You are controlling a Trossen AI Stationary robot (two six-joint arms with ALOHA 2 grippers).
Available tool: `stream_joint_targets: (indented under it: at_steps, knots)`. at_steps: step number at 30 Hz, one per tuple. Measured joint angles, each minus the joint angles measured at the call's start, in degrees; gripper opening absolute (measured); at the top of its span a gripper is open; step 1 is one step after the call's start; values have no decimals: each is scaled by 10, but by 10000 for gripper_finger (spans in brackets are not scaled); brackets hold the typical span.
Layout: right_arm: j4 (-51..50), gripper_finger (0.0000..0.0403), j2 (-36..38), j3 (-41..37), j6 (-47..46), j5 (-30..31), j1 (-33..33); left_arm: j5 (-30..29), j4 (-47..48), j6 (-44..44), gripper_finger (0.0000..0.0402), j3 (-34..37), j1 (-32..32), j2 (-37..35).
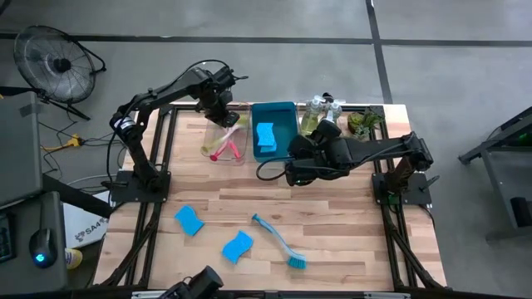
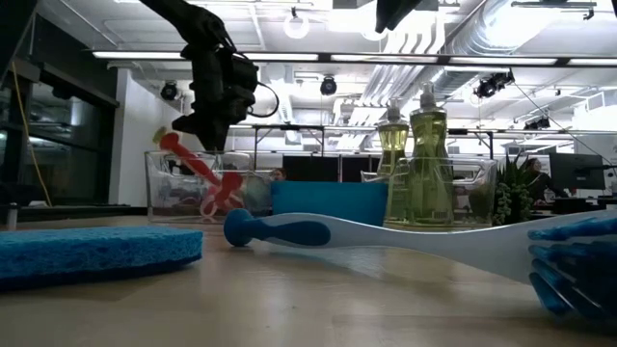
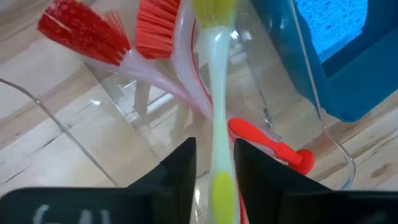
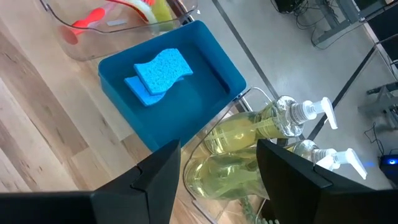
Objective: Pick & Place Kitchen Sink Supplies
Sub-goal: Put the yellow dish brush into the left transparent bin, then put the blue dish brush into the left transparent bin
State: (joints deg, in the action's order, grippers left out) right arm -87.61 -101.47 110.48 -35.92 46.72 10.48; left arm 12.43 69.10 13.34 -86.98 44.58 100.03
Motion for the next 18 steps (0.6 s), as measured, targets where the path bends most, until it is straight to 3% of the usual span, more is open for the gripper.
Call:
stream_joint_targets:
  at_steps: [9, 18]
  knots:
    - [0, 206, 0, 0, 0, -2, 0, 20, 2, -26, 174, -6, 0, -1]
    - [0, 206, 0, 0, 0, -16, 0, 15, 32, -125, 177, -94, 0, -2]
